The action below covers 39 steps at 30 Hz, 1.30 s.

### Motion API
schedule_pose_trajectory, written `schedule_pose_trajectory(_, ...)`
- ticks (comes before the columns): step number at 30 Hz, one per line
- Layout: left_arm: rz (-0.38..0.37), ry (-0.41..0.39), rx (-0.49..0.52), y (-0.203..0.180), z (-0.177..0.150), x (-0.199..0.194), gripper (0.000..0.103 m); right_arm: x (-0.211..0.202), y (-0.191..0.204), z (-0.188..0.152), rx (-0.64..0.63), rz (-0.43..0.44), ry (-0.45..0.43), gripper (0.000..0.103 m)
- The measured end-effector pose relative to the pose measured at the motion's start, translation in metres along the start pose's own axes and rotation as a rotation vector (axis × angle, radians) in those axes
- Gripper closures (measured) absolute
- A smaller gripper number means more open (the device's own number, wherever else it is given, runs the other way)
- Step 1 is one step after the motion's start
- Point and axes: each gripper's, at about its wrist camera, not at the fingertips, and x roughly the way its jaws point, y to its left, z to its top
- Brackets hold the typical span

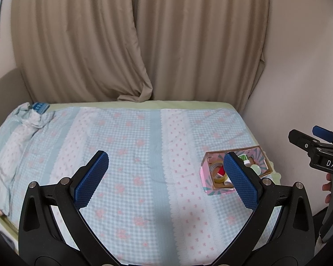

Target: Organize rigid objects

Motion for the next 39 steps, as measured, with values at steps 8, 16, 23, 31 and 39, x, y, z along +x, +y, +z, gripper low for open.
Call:
schedule_pose_trajectory(8, 0.006, 0.001, 0.001, 0.000, 0.000, 0.002, 0.000, 0.001, 0.000, 0.001, 0.001, 0.001, -0.001, 0.000)
schedule_pose_trajectory(16, 0.006, 0.002, 0.007, 0.002, 0.002, 0.005, 0.000, 0.003, 0.001, 0.002, 0.000, 0.001, 0.002, 0.000)
schedule_pose_trajectory(23, 0.007, 0.001, 0.009, 0.005, 0.004, 0.008, 0.000, 0.006, 0.005, 0.003, -0.006, 0.002, -0.001, 0.000)
schedule_pose_trajectory(31, 0.005, 0.003, 0.002, 0.008, 0.005, 0.011, 0.000, 0.008, 0.007, 0.004, -0.009, 0.003, -0.001, 0.000)
schedule_pose_trajectory(39, 0.002, -0.032, -0.009, 0.012, 0.005, 0.009, 0.000, 0.011, 0.010, 0.006, -0.012, 0.007, 0.001, 0.000)
